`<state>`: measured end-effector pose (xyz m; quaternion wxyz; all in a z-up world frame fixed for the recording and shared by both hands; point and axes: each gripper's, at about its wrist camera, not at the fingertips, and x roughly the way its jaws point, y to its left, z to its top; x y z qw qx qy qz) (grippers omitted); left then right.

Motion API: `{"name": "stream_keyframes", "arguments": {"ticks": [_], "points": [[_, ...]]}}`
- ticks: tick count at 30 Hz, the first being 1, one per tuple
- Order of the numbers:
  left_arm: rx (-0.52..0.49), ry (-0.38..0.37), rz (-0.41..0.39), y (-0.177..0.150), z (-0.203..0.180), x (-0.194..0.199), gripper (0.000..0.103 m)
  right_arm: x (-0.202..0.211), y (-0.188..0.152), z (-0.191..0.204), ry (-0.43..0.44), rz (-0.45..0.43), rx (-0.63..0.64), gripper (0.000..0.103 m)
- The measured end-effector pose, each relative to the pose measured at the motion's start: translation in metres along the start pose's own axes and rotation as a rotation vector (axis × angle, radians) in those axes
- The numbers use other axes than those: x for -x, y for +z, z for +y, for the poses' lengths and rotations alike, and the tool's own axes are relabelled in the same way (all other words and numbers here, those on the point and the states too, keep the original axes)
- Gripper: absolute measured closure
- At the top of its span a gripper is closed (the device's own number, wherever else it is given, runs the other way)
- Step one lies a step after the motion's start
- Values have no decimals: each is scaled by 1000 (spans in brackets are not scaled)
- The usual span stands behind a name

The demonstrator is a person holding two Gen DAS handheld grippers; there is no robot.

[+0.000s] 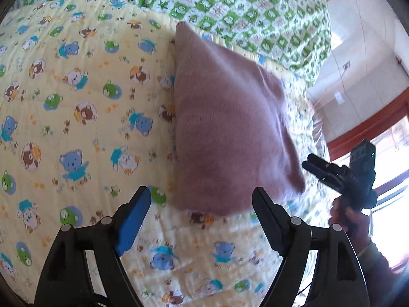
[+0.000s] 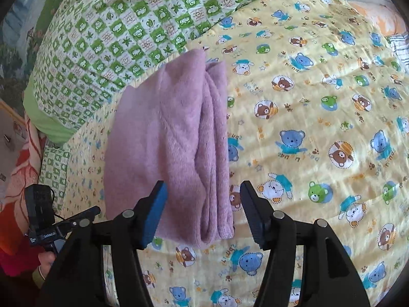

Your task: Fold small clothes

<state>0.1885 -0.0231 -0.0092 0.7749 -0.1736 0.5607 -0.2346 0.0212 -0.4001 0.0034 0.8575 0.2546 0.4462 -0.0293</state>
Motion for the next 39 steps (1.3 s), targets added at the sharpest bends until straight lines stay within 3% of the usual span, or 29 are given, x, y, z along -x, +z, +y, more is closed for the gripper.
{"name": "stream_keyframes", "arguments": {"ticks": [6,14,19,21,22,26,27,28,30,34,39], "points": [[65,18,27,36,-2,-31,21,-25,24,5,27,-8,-33,23],[112,-26,67,62,-1,-70,20,-67,58,1,82,29,-83,19],[126,-29,77,75,3,-93,4,-94,64,-5,101,90,-83,19],[142,-43,80,78,7,-100,4,-100,63,-8,109,98,-85,19],[155,-58,79,80,10,-104,4,-101,63,-10,122,95,-89,20],[215,-123,78,83,17,-121,4,-107,62,-17,179,100,-114,43],[229,-143,83,83,18,-125,9,-108,62,-19,199,104,-122,53],[237,-174,91,84,17,-129,22,-110,62,-20,211,110,-126,56],[225,-171,80,85,13,-131,27,-111,61,-19,228,110,-122,65],[184,-185,46,86,7,-119,47,-101,59,-15,246,82,-136,70],[153,-188,0,84,0,-94,53,-82,60,8,287,34,-109,73]]}}
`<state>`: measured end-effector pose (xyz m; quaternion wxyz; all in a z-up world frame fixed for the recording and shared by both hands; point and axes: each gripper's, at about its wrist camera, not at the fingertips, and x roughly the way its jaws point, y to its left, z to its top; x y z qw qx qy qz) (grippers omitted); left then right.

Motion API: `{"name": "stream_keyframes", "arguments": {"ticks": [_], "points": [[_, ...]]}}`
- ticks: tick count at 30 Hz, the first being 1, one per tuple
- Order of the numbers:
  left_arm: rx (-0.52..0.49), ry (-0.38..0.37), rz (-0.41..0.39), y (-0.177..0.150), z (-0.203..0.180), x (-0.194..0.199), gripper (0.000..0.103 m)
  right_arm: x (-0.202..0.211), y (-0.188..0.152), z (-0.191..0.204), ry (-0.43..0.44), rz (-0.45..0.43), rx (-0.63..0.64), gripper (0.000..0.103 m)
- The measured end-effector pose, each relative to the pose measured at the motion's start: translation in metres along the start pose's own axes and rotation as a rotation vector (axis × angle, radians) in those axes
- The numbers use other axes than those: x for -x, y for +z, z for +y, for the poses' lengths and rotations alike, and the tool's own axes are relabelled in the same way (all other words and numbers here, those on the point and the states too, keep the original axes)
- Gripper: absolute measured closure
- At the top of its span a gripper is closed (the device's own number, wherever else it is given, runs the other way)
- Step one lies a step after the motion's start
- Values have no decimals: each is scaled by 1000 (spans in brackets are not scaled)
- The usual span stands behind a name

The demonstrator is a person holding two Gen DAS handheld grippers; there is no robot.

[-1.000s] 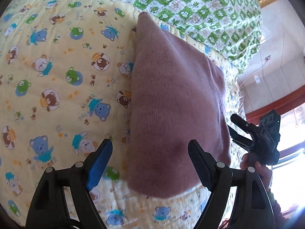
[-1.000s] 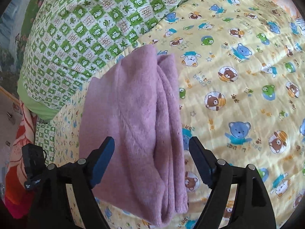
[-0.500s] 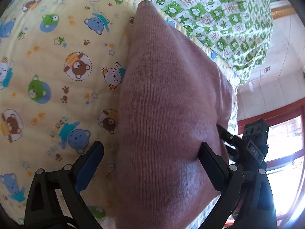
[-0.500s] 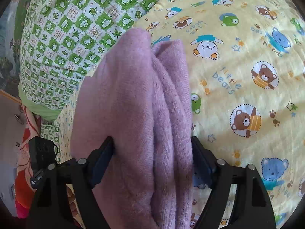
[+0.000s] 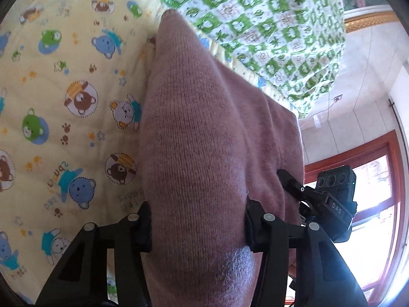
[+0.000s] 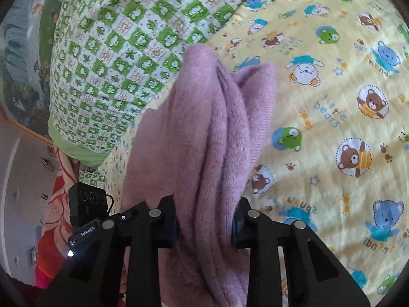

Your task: Fold small clothes

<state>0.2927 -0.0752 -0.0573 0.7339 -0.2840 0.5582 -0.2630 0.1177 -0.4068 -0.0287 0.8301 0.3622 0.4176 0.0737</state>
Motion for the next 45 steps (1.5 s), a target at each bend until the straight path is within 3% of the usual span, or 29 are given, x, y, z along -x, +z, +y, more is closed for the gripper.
{"name": "stream_keyframes", "arguments": {"ticks": [7,10,18,23,30,45], "points": [[-33,17,-102,-8,-1,67,53,-2,-10,56,42,2,101,73],[-30,60,-154,-16,9,108,53,-10,-18,80,84,16,142,73],[39,201,-276,-42,62,213,53,-74,-52,151,191,120,232,73],[84,267,-322,-61,91,257,53,-114,-78,182,228,194,263,73],[111,301,-338,-82,114,275,53,-147,-99,200,241,263,285,73],[165,295,-278,-104,144,241,53,-169,-117,168,139,334,214,73]]}}
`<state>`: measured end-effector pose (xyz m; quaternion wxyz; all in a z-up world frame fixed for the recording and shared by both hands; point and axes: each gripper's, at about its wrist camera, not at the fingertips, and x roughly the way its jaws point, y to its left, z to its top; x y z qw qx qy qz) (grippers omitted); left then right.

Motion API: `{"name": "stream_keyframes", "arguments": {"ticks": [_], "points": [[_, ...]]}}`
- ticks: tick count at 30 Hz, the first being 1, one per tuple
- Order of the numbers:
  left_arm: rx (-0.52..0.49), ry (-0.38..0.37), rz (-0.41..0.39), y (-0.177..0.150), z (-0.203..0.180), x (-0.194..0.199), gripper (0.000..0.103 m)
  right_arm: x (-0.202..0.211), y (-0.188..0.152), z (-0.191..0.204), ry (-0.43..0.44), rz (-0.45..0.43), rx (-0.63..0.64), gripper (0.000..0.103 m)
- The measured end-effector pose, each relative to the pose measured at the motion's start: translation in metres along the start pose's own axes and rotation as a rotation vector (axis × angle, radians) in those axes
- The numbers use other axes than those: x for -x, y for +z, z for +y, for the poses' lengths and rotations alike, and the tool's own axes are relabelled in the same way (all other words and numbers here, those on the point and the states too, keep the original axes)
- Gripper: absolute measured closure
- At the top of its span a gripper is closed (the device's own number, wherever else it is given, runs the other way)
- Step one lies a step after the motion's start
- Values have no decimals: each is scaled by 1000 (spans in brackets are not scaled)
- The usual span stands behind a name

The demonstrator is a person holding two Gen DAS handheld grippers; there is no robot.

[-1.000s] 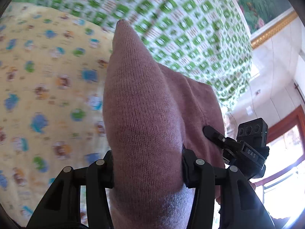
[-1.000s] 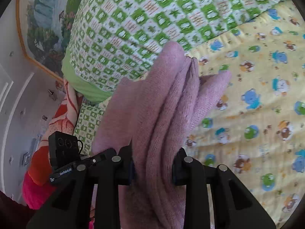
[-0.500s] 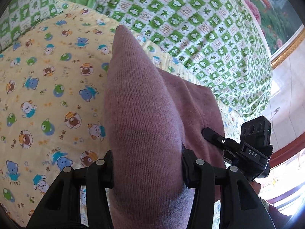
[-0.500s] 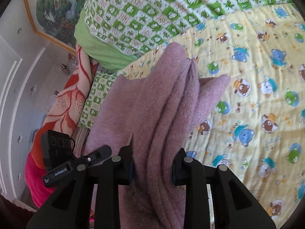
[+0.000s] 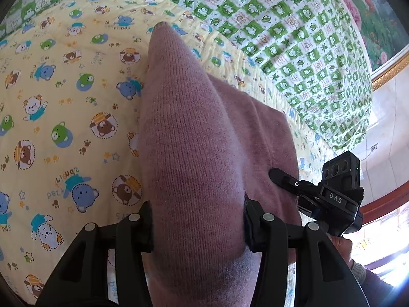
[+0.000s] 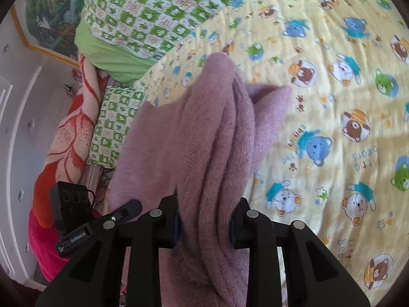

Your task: Fold small clothes

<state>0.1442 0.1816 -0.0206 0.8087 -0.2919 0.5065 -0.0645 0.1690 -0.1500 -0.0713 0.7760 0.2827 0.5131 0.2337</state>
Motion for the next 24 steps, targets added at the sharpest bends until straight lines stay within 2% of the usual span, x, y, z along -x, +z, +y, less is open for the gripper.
{"name": "stream_keyframes", "arguments": {"ticks": [4,7,12,17,24], "points": [[25,-6,21,-3,10,-7,50,-5,-2,-12,-34,6,-28,73],[41,-16,33,-5,16,-8,47,-8,-2,-16,-53,11,-39,69],[58,-25,38,-8,21,2,42,-6,-5,-18,-66,19,-73,48],[69,-28,32,-21,29,24,39,17,-19,-16,-98,0,-77,42],[77,-19,62,-49,45,42,36,60,-57,-1,-166,-67,-27,41]]}}
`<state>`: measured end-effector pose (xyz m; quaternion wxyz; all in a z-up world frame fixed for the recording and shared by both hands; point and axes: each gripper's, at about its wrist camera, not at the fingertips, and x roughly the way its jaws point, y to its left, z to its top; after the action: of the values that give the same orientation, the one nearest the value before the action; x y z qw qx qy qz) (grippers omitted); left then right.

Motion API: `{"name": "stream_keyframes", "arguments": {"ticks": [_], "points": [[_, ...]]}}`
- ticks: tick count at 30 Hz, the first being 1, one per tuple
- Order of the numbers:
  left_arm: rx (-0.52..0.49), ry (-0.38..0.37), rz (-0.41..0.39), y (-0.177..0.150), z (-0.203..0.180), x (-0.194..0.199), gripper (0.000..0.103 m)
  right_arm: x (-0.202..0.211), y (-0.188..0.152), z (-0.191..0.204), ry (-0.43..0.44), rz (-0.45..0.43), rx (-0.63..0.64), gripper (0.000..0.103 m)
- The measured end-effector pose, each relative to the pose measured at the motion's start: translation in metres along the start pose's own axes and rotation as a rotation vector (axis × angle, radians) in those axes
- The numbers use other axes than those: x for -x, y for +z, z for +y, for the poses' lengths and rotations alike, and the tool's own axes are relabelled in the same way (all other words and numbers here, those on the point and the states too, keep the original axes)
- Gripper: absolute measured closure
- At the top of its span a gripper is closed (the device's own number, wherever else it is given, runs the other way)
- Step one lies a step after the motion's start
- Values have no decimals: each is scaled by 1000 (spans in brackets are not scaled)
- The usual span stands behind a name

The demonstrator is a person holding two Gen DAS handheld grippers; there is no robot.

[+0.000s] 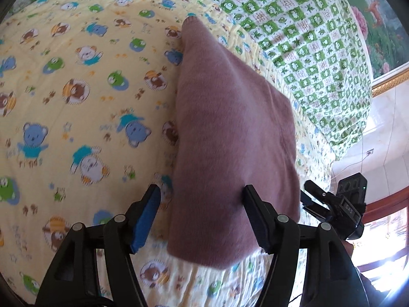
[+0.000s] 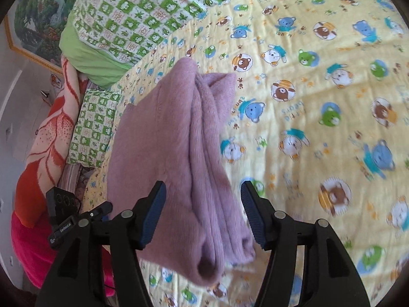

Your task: Fold small clothes

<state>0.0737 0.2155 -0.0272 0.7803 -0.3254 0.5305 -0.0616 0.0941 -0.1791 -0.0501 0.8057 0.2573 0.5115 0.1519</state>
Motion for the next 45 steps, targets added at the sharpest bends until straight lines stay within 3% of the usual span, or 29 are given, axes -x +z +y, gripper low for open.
{"name": "stream_keyframes", "arguments": {"ticks": [6,7,9,11,15,17,22,25,27,32,40,45], "points": [[-11,28,50,-17,10,-9,34,4,-28,8,-25,40,33,43],[-13,35,57,-18,10,-11,34,0,-31,10,-33,55,44,47],[-25,54,68,-20,8,-15,34,-9,-35,13,-61,90,78,77],[-49,68,72,-20,0,-15,34,-15,-37,19,-103,112,133,92],[-104,115,93,-21,-14,-20,34,3,-30,34,-130,43,197,96],[-115,133,114,-24,-17,-27,34,7,-28,32,-170,25,199,96],[-164,190,125,-29,-28,-38,34,-23,-35,10,-253,92,172,96],[-197,233,125,-32,-35,-38,31,-22,-38,1,-243,64,118,88],[-217,259,122,-35,-37,-36,30,-17,-41,1,-250,48,101,74],[-247,291,123,-45,-40,-32,30,2,-44,6,-268,10,97,73],[-276,332,129,-52,-48,-34,30,22,-26,49,-206,-129,157,73],[-270,313,7,-35,-62,-2,30,5,-1,81,-152,-143,221,73]]}}
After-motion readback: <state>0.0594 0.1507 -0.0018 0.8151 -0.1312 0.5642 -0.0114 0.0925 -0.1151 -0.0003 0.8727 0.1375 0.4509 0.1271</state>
